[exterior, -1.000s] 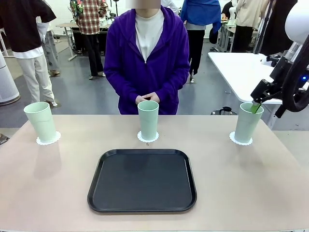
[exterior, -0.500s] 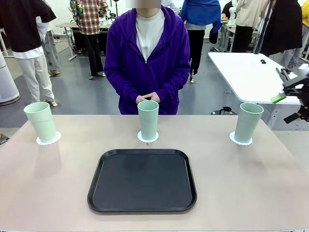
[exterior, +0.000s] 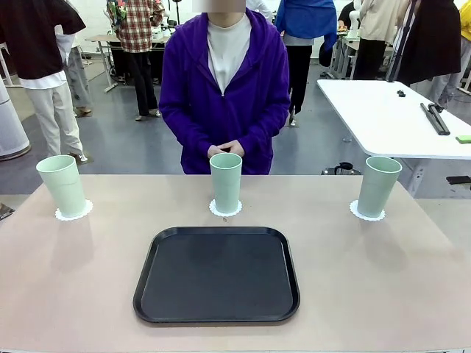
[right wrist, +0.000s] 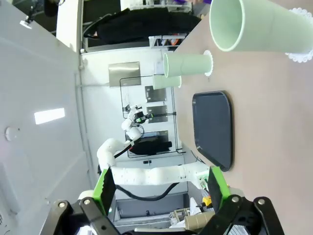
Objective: Place coasters on the table and set cups on them.
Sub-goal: Take one Reusable plastic cup from the Flat Tray and place it on a coaster set by the human.
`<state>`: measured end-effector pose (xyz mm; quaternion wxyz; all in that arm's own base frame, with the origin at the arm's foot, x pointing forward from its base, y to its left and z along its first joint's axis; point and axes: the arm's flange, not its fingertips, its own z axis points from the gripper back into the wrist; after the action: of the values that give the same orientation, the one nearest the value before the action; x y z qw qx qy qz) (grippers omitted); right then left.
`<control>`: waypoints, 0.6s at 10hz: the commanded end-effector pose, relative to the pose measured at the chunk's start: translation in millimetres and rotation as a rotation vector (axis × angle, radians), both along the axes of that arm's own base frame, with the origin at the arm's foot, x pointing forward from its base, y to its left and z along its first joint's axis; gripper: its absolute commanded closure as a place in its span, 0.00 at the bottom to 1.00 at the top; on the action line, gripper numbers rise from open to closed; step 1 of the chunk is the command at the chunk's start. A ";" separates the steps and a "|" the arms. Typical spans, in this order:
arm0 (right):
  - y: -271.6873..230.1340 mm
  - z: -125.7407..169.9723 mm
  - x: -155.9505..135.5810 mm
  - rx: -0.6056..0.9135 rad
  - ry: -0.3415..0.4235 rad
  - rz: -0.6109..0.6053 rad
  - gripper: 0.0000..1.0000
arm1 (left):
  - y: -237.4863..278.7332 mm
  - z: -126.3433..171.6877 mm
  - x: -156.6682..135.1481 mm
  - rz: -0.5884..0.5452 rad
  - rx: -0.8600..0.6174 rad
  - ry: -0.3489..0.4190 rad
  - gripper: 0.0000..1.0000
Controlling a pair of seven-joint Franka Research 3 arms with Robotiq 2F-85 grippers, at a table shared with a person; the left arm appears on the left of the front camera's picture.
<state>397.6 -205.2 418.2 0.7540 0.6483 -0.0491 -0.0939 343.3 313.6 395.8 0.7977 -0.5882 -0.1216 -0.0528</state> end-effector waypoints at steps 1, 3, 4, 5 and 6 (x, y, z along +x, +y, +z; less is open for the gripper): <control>-15.6 -2.6 -2.0 -0.010 -0.007 0.018 0.00 | 0.1 1.8 -1.2 0.003 0.003 -0.004 0.00; -29.4 -12.4 -4.9 -0.025 0.012 -0.005 0.00 | 0.1 1.8 -1.2 0.003 0.003 -0.004 0.00; -31.8 -17.5 -3.8 -0.027 0.024 -0.006 0.00 | 0.1 1.8 -1.2 0.003 0.003 -0.004 0.00; -29.1 -23.7 0.3 -0.037 0.046 -0.006 0.00 | 0.1 1.8 -1.2 0.003 0.003 -0.004 0.00; -23.9 -25.9 4.3 -0.040 0.045 0.011 0.00 | 0.1 1.8 -1.2 0.003 0.003 -0.004 0.00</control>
<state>394.9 -232.4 395.1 0.7587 0.6400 -0.0362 -0.1163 343.4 313.5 395.8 0.7977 -0.5883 -0.1216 -0.0528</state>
